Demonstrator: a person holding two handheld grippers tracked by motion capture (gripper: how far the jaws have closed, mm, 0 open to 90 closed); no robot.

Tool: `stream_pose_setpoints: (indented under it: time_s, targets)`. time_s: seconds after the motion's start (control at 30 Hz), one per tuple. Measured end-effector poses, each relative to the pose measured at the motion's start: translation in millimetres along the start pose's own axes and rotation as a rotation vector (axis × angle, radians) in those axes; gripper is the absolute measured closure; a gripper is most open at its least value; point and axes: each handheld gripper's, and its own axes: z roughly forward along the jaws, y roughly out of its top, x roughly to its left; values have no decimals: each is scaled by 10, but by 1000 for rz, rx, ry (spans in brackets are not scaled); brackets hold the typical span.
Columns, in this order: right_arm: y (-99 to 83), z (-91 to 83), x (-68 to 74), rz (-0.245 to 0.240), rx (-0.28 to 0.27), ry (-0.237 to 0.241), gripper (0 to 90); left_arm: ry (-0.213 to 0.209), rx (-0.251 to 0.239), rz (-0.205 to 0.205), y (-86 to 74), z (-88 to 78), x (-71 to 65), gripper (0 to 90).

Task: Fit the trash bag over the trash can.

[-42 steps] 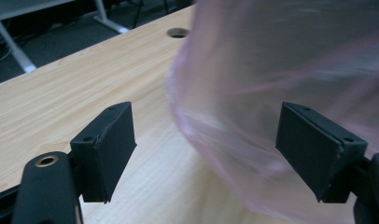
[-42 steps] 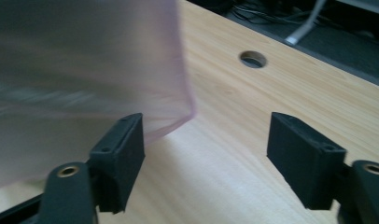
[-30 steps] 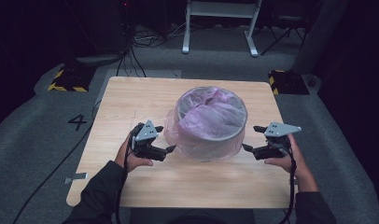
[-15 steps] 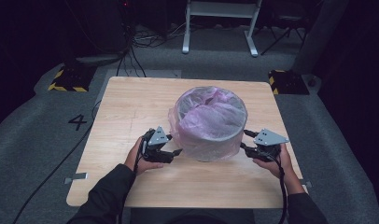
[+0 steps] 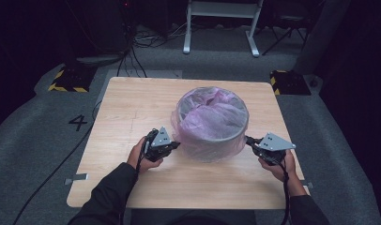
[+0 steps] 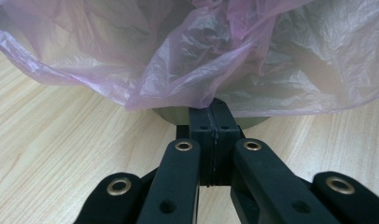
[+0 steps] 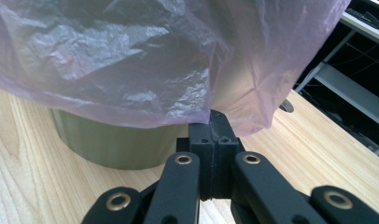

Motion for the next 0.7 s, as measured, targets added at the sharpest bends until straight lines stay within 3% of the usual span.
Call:
stream_pose_setpoints:
  time_s: [0.17,0.37,0.4,0.47,0.53,0.57,0.6,0.7]
  targets:
    - [-40,-53,-7,11,-6,7,900,-17,-15,-2,-16,-56,-15,850]
    - [-97,-130,29,7,-5,5,900,-35,-19,12,-36,-117,-80,863]
    - [-106,-140,34,6,-3,6,900,-35,-28,4,-41,-127,-94,814]
    - [-125,-160,45,0,13,3,900,-48,-43,-20,-36,-144,-118,529]
    - [-158,-169,52,-2,24,3,900,-70,-38,-36,-30,-157,-171,332]
    - [-179,-170,54,-2,33,7,900,-60,-30,-27,-29,-157,-207,229]
    - [-202,-170,56,2,43,15,900,-53,-24,-18,-30,-156,-232,178]
    - [-267,-151,54,3,77,29,900,-49,-12,8,-41,-123,-317,173]
